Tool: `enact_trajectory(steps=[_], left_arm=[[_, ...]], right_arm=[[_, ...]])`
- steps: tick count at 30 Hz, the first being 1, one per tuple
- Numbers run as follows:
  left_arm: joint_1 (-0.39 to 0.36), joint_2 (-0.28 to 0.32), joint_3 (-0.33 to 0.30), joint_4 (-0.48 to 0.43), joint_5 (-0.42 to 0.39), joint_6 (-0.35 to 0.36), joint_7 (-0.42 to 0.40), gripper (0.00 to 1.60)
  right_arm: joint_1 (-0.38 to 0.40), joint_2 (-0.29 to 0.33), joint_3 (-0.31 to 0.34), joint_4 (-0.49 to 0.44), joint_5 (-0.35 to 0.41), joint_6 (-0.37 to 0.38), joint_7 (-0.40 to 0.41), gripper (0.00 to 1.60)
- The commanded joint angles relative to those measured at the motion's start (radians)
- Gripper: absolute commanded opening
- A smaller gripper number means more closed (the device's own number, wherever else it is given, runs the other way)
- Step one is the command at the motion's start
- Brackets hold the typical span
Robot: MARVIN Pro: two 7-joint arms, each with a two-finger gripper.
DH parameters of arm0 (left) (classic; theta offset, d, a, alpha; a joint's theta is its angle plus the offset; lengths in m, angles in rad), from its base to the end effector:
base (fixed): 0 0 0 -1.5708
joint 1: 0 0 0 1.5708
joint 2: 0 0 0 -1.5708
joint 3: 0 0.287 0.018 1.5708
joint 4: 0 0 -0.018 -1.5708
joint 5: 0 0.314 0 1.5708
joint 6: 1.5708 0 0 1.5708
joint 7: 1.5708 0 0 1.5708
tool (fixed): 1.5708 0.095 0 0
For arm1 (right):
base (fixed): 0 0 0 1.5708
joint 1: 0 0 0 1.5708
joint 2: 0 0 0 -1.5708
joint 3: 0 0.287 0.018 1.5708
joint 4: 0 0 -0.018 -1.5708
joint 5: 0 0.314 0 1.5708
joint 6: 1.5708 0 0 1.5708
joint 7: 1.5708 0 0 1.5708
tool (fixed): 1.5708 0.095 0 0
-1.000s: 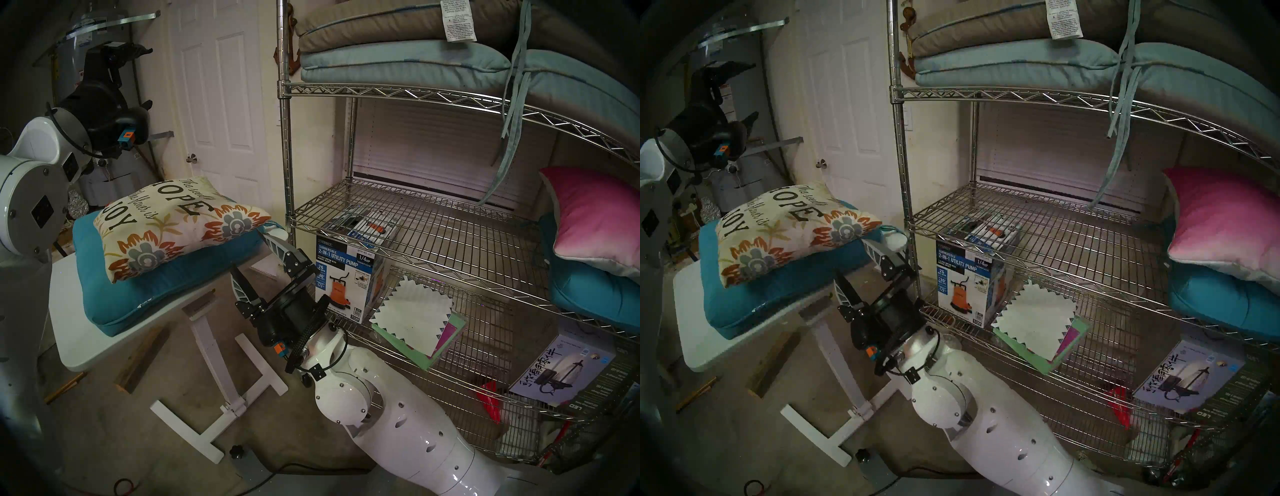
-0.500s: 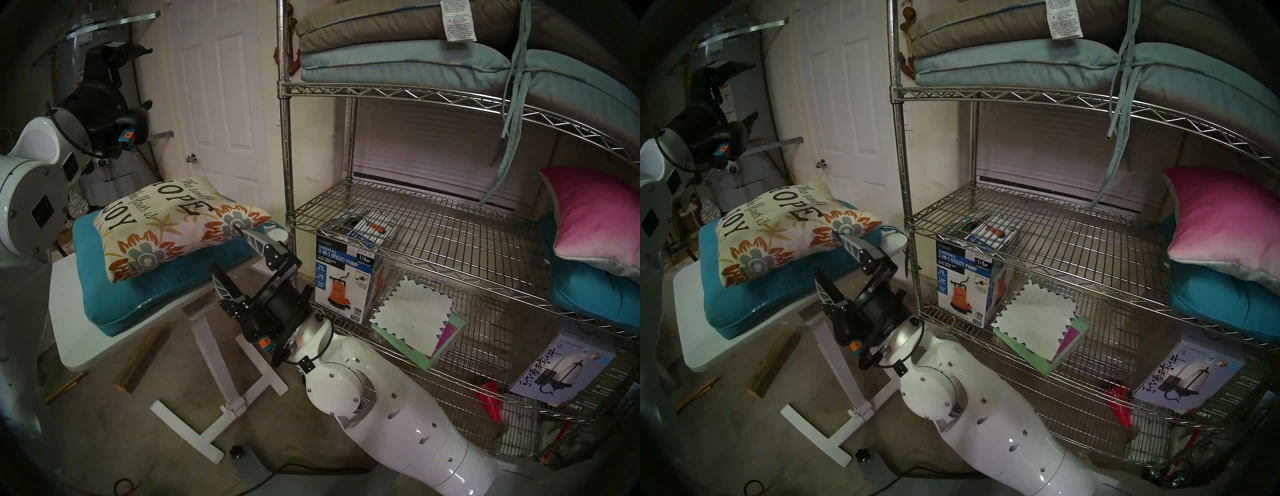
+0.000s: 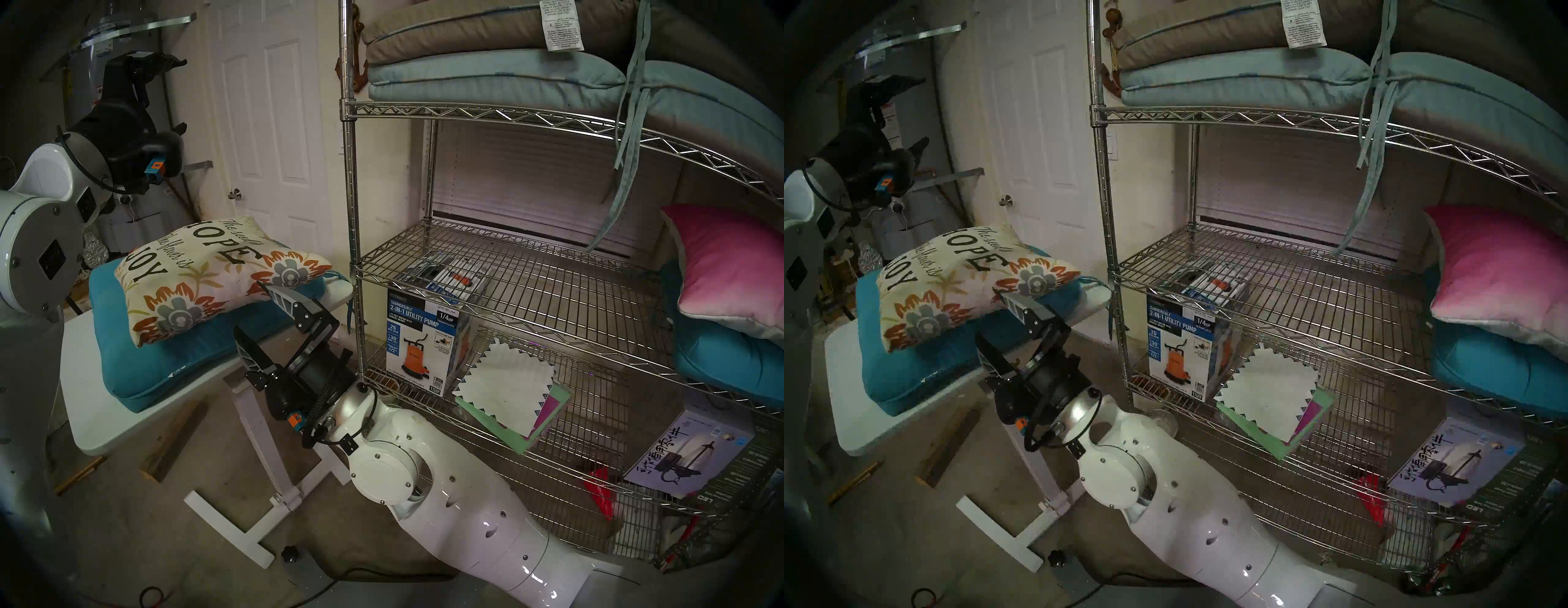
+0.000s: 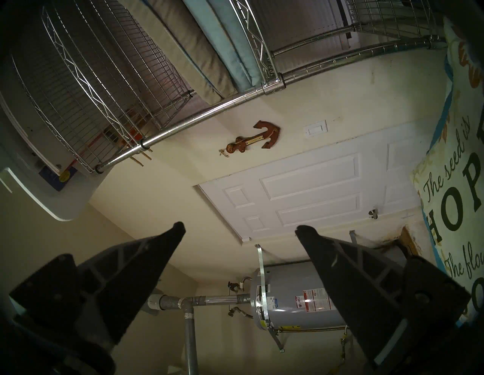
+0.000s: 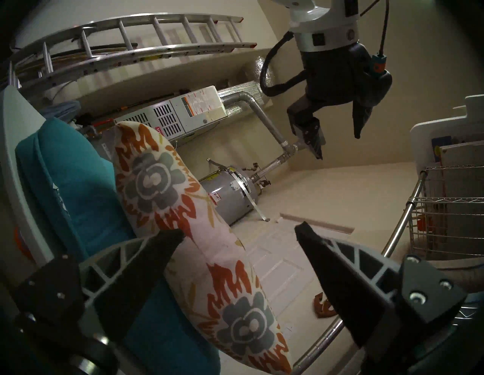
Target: Put cushion on the shelf
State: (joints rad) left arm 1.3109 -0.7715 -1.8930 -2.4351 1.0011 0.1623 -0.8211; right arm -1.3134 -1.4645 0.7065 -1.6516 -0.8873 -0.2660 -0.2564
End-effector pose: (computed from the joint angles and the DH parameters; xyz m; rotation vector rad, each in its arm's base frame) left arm 0.3030 0.0909 0.0987 -0.7527 1.0970 -1.1099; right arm 0.3289 0.2932 -0.1939 0.6965 1.3721 2.6027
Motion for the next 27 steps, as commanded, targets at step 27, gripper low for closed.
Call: enact_trajectory(steps=[27], left_arm=[[-0.004,-0.002,-0.007,-0.008,-0.002,-0.001,0.004,1.60]], right_arm=[[0.188,-0.185,-0.025,0.193,0.000,-0.061,0.013,1.60]])
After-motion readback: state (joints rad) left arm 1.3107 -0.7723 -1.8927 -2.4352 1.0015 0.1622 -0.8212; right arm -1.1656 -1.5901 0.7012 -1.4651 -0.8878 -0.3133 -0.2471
